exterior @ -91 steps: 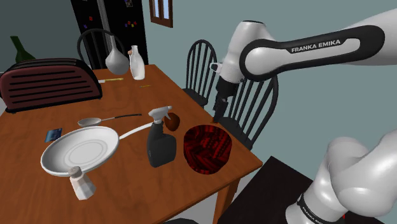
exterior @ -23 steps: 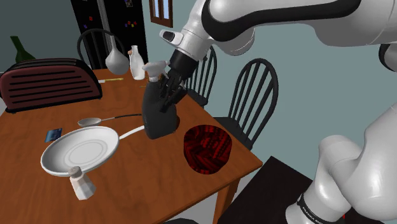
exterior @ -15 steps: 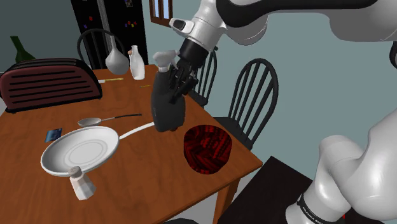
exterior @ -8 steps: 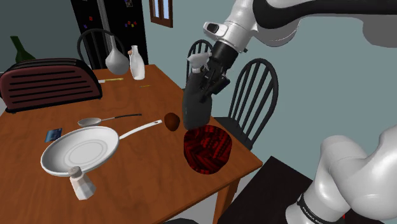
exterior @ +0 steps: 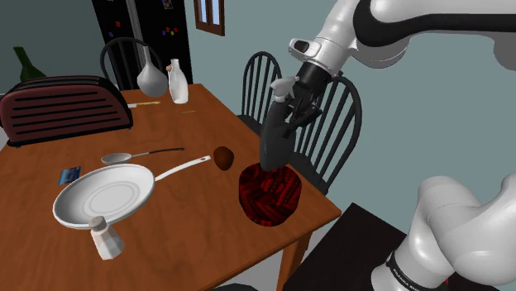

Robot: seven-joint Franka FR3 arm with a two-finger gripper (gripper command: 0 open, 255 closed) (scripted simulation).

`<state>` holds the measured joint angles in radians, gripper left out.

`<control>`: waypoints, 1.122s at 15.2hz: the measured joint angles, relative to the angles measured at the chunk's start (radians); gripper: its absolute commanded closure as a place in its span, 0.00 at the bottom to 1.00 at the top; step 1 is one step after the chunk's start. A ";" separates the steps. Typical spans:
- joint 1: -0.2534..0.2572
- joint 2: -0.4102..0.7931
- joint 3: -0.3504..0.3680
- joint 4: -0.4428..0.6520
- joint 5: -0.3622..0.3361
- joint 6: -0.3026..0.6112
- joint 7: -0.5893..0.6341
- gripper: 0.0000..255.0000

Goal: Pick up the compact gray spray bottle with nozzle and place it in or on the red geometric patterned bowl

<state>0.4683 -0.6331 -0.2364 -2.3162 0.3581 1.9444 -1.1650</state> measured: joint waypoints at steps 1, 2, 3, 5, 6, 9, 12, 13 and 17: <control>0.000 -0.001 -0.001 -0.014 0.001 0.012 -0.006 1.00; 0.000 -0.001 -0.001 -0.027 0.003 0.023 -0.011 1.00; -0.001 0.000 -0.004 -0.039 0.004 0.035 -0.018 1.00; -0.001 -0.005 -0.004 -0.062 0.006 0.052 -0.025 1.00; -0.001 -0.008 -0.001 -0.081 0.009 0.069 -0.029 1.00; -0.001 -0.006 -0.006 -0.115 0.014 0.100 -0.046 1.00; 0.000 -0.005 -0.007 -0.118 0.014 0.105 -0.049 1.00; 0.000 -0.005 -0.007 -0.119 0.015 0.105 -0.049 1.00; 0.000 -0.005 -0.007 -0.119 0.015 0.105 -0.049 0.00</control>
<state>0.4679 -0.6378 -0.2434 -2.4349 0.3726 2.0496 -1.2144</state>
